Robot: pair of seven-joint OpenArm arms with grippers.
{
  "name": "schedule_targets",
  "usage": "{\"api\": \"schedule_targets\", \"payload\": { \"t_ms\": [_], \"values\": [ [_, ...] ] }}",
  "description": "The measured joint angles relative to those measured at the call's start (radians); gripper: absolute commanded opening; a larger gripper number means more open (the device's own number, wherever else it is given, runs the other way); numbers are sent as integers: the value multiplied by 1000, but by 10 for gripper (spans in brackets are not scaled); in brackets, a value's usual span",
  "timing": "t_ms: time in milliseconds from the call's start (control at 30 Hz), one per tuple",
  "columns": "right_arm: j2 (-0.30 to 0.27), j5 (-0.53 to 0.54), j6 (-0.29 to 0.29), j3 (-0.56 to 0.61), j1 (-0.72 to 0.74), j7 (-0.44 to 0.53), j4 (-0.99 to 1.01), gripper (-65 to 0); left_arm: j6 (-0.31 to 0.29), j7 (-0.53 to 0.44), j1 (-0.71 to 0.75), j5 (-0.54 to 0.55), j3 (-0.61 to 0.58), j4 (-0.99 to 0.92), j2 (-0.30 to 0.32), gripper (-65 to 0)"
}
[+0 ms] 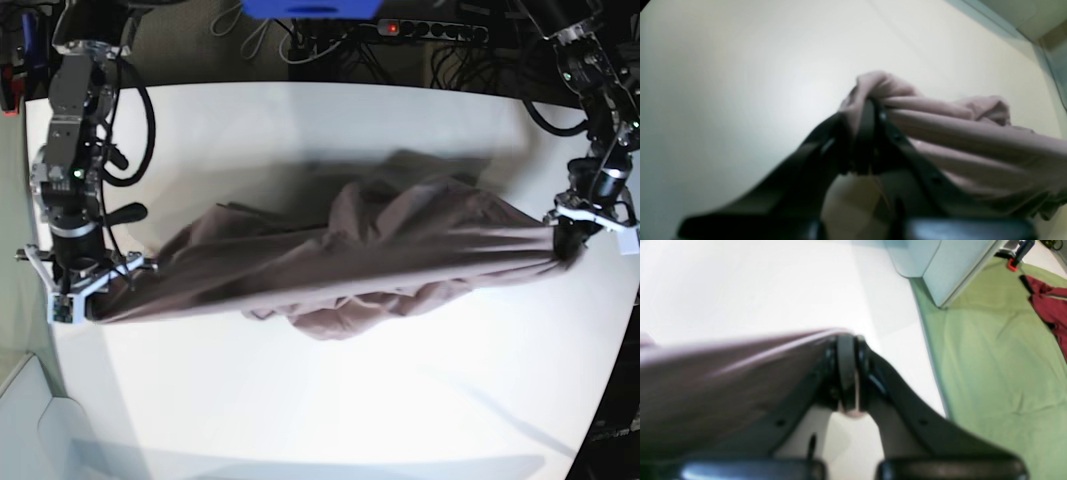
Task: Layout the t-shirt on the table in an organized manner, then fold the t-shirt properly
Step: 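Pull both grippers apart to stretch the shirt across the table, then swing the held shirt edges away from the robot and lay it flat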
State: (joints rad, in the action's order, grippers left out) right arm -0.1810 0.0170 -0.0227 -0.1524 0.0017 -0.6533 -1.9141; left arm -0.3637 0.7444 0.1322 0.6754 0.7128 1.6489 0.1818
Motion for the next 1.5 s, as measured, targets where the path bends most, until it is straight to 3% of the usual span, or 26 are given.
{"api": "schedule_targets", "payload": {
  "t_ms": [267, 467, 700, 1167, 1233, 1400, 1500],
  "values": [
    [-16, 10, -8, 16, 68, 14, 18, -650, -8, 0, -37, 16, 37, -86, 52, -649],
    [-6, 15, -11, 42, 79, -3, 211, -650, -7, 16, -44, 1, 38, -179, 52, -649],
    [-8, 15, -15, 42, 223, 14, 219, -650, -15, 3, -145, 9, 27, -194, 89, -649],
    [-13, 3, -8, 62, 248, 32, 475, -650, -4, -8, -338, -1, -85, -608, 121, -632],
    [-12, 6, -8, 62, 232, 38, 475, -650, -4, 4, -327, -5, -86, -618, 129, -573],
    [-16, -2, -7, 61, 202, 67, 476, -650, 5, 124, -298, -6, -73, -588, 162, -295],
    [-13, -2, -7, 62, 199, 69, 476, -650, 5, 117, -253, 4, -73, -485, 162, -165]
  ]
}}
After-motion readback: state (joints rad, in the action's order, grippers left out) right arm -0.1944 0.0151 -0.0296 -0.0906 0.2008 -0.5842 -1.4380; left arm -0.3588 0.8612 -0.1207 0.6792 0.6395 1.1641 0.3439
